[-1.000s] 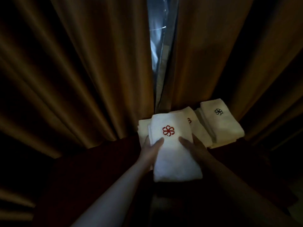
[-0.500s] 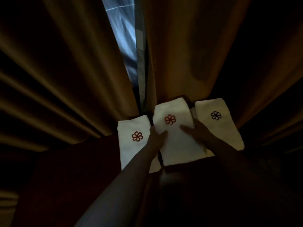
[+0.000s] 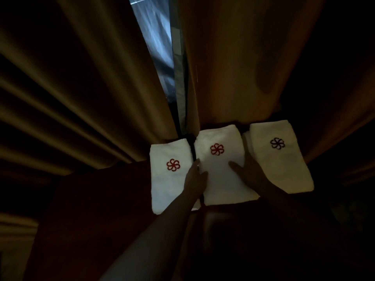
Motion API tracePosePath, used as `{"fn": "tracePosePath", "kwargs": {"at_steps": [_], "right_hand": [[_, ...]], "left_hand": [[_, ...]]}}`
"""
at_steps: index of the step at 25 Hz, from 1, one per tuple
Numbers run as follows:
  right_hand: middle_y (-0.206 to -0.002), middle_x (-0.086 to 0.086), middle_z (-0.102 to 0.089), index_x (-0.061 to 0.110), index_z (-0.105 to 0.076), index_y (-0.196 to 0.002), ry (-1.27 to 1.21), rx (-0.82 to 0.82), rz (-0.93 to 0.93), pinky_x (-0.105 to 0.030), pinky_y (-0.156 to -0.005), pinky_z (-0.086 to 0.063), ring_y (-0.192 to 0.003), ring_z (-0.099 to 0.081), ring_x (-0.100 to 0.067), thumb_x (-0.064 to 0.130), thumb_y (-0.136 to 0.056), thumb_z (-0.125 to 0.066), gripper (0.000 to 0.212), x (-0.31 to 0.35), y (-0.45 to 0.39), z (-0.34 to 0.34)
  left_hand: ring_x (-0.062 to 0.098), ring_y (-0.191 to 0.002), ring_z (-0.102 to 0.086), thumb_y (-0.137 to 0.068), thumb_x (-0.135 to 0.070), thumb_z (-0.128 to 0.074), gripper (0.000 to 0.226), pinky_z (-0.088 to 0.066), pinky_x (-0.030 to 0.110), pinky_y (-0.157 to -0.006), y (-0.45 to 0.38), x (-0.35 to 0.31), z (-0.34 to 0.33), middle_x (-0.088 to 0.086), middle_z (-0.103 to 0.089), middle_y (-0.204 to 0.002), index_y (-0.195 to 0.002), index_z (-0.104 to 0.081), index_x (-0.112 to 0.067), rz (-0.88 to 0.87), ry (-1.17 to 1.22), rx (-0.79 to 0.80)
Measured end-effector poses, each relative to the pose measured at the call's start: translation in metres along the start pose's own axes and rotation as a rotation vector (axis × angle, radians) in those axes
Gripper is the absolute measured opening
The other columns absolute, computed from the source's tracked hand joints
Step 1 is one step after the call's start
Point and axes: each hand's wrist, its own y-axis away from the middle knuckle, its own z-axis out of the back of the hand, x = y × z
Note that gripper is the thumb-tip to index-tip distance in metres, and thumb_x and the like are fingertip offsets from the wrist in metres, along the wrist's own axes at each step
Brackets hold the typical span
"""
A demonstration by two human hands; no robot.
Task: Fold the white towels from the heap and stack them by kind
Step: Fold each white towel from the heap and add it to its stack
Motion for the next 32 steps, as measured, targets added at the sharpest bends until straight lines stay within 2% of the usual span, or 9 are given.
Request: {"fn": "tracePosePath", "kwargs": {"at_steps": [5,11,14,16,19,21,23,28,32], "right_hand": [[-0.143,-0.018,-0.036,0.009,-0.034,-0.143,0.296,-0.371,0.25,-0.047,-0.108,-0.03,-0.131,-0.033,-0.033,0.037,-0.084,-0.07,0.075,0.025,0.017,-0.022],[-0.147,-0.011,-0.039,0.017,-0.05,-0.134,0.523,-0.27,0.329,-0.049,-0.115,-0.016,-0.139,-0.026,-0.034,0.053,-0.085,-0.045,0.061,0.015,0.023,-0.064],[-0.151,-0.008,-0.033,0.022,-0.048,-0.137,0.687,-0.169,0.316,-0.049,-0.114,-0.021,-0.139,-0.026,-0.03,0.049,-0.089,-0.053,0.055,0.008,0.02,-0.071],[-0.148,-0.009,-0.039,0.02,-0.05,-0.135,0.762,-0.16,0.371,-0.048,-0.108,-0.028,-0.133,-0.035,-0.031,0.047,-0.09,-0.052,0.052,0.011,0.017,-0.071],[-0.141,-0.008,-0.049,0.017,-0.052,-0.133,0.767,-0.171,0.429,-0.044,-0.101,-0.035,-0.123,-0.045,-0.03,0.049,-0.091,-0.034,0.056,0.008,0.006,-0.063],[-0.141,-0.004,-0.048,0.019,-0.049,-0.136,0.679,-0.177,0.405,-0.041,-0.101,-0.035,-0.123,-0.045,-0.027,0.049,-0.088,-0.029,0.059,0.001,0.002,-0.056],[-0.143,-0.001,-0.046,0.021,-0.047,-0.138,0.664,-0.19,0.414,-0.04,-0.101,-0.035,-0.123,-0.045,-0.025,0.049,-0.088,-0.032,0.059,-0.006,0.003,-0.055],[-0.144,-0.002,-0.044,0.021,-0.047,-0.139,0.693,-0.17,0.373,-0.042,-0.104,-0.033,-0.125,-0.041,-0.026,0.043,-0.09,-0.046,0.054,-0.005,0.001,-0.061],[-0.143,-0.002,-0.045,0.021,-0.047,-0.139,0.698,-0.173,0.38,-0.043,-0.103,-0.035,-0.124,-0.042,-0.026,0.047,-0.088,-0.041,0.058,-0.01,0.001,-0.063]], "left_hand": [[0.015,-0.109,-0.055,-0.097,-0.01,-0.048,0.035,-0.041,0.021,-0.092,0.019,0.01,0.027,0.005,-0.059,-0.126,-0.132,-0.053,-0.011,-0.101,-0.062,-0.14],[0.027,-0.125,-0.045,-0.088,-0.022,-0.065,0.048,-0.036,0.032,-0.103,0.02,0.072,0.088,0.011,-0.05,-0.135,-0.133,-0.053,-0.015,0.037,-0.158,-0.416],[0.033,-0.133,-0.037,-0.082,-0.039,-0.071,0.081,-0.034,0.044,-0.108,0.011,0.092,0.103,0.01,-0.034,-0.147,-0.149,-0.029,-0.025,0.257,-0.073,-0.245],[0.032,-0.126,-0.048,-0.079,-0.044,-0.074,0.089,-0.043,0.045,-0.103,0.0,0.101,0.106,0.007,-0.043,-0.144,-0.15,-0.023,-0.029,0.312,0.138,-0.124],[0.02,-0.104,-0.06,-0.09,-0.041,-0.063,0.066,-0.054,0.034,-0.082,-0.012,0.104,0.101,0.006,-0.056,-0.133,-0.145,-0.032,-0.022,0.319,0.342,-0.092],[0.014,-0.092,-0.06,-0.098,-0.037,-0.049,0.045,-0.049,0.024,-0.063,-0.013,0.104,0.098,0.002,-0.06,-0.12,-0.138,-0.039,-0.018,0.341,0.427,-0.113],[0.014,-0.083,-0.062,-0.101,-0.036,-0.044,0.041,-0.046,0.025,-0.057,-0.015,0.108,0.097,0.005,-0.061,-0.11,-0.137,-0.043,-0.016,0.379,0.507,-0.119],[0.01,-0.081,-0.061,-0.102,-0.027,-0.044,0.046,-0.048,0.02,-0.055,-0.027,0.098,0.073,0.012,-0.059,-0.121,-0.144,-0.036,-0.01,0.32,0.516,-0.047],[0.02,-0.101,-0.062,-0.1,-0.032,-0.047,0.05,-0.052,0.031,-0.073,-0.033,0.103,0.072,0.014,-0.055,-0.132,-0.145,-0.034,-0.015,0.295,0.483,-0.009]]}}
